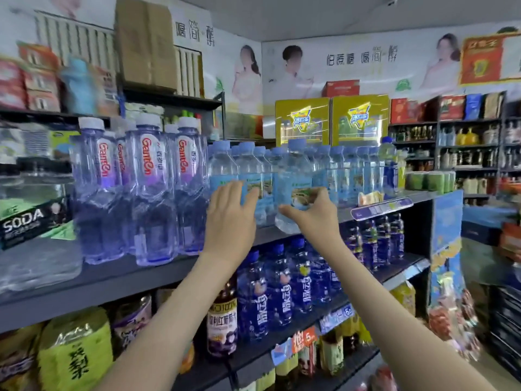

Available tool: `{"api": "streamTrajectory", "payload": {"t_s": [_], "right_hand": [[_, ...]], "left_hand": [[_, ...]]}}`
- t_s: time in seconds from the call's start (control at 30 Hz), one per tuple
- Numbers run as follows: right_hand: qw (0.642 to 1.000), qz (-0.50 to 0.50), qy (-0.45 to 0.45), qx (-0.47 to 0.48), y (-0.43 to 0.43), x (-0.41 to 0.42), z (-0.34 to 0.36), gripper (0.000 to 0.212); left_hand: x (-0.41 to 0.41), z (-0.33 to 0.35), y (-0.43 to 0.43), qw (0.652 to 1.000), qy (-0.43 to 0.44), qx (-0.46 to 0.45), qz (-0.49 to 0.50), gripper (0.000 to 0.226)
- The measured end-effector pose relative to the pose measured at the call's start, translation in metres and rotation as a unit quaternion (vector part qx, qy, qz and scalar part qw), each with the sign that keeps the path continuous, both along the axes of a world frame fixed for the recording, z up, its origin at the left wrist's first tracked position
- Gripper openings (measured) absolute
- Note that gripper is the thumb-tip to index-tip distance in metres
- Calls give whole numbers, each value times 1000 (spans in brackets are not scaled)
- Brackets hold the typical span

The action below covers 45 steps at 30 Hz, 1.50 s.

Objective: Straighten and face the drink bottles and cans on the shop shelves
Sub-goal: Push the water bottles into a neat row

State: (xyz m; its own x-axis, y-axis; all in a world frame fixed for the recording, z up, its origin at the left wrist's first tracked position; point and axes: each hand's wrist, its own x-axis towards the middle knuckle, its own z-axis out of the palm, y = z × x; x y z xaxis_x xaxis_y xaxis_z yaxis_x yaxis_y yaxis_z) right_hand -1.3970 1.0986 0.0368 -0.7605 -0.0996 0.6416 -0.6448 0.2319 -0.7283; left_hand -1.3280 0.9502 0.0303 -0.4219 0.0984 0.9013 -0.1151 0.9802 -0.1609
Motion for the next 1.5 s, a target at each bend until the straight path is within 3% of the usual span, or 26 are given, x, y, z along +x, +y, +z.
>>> {"api": "streamTrajectory", "payload": {"t_s": [0.2,0.47,0.53,0.6,0.7,0.77,0.9,1.1,1.3,1.5], "right_hand": [[997,48,-14,64,-36,-69,14,56],[992,95,16,83,-44,-96,12,59],[989,114,11,92,-46,-87,9,69],[994,68,45,76,-44,-83,3,77],[990,53,123,36,-36,-48,-2,70],[981,93,166,31,-35,-24,-8,56],[949,254,163,92,-45,29,-27,24],[911,370,153,104,-84,128,-53,15],[869,465,142,91,-139,266,-62,8],[849,510,122,63,-221,426,-62,11]], "left_hand": [[-56,10,-6,998,17,-6,60,63],[-66,5,-7,996,38,-17,84,56],[-57,2,-4,995,34,-14,97,54],[-56,-3,-6,997,29,-7,70,52],[-32,-13,-1,997,19,16,77,44],[-5,-21,2,996,8,66,52,37],[69,-36,16,963,6,270,-2,30],[201,-55,6,929,-51,316,184,25],[362,-67,-17,870,13,412,271,40],[541,-69,-66,843,27,396,362,37]]}}
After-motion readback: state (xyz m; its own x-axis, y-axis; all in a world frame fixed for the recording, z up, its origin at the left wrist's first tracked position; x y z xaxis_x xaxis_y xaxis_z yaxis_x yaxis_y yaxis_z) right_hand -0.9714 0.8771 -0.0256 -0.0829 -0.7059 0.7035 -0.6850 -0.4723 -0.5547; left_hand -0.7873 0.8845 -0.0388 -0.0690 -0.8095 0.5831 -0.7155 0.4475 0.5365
